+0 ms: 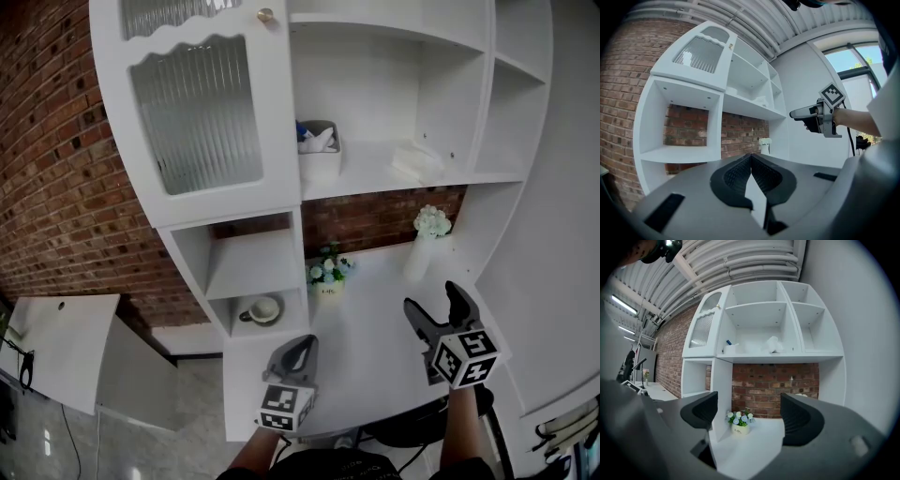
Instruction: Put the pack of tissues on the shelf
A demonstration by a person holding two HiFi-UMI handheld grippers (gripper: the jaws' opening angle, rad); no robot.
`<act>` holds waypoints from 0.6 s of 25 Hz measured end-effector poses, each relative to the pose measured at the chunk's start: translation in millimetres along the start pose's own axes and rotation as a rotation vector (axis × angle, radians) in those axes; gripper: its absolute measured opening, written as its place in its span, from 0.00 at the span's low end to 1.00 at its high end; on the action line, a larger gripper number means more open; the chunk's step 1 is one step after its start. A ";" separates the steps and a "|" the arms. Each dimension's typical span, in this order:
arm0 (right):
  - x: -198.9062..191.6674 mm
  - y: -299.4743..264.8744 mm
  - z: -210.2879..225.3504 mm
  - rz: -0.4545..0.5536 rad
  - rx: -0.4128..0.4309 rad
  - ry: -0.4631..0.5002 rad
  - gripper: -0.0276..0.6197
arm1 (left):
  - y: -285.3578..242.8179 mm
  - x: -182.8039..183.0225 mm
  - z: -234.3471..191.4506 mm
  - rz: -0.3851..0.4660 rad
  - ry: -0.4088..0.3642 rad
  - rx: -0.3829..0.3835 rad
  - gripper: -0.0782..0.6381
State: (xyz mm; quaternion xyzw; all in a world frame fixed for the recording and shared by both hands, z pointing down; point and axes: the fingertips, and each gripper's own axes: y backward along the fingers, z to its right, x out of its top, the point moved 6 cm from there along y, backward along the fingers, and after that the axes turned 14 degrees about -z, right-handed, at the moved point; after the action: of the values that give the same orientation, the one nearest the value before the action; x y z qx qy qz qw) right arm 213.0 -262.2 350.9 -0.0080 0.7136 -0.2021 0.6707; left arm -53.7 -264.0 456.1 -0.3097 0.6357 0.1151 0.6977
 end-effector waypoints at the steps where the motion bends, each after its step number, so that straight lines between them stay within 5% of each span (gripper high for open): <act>1: -3.2 0.4 -1.1 -0.003 0.005 -0.006 0.68 | 0.5 -1.6 0.6 -0.001 -0.001 -0.001 0.12; 15: -44.2 12.2 -17.6 -0.028 0.011 -0.017 0.68 | 14.3 -9.5 4.5 0.003 -0.001 0.008 0.12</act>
State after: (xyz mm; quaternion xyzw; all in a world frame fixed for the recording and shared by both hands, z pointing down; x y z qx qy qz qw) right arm 203.7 -233.6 389.8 -0.0161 0.7065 -0.2151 0.6740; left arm -59.5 -248.0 461.1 -0.3058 0.6364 0.1136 0.6990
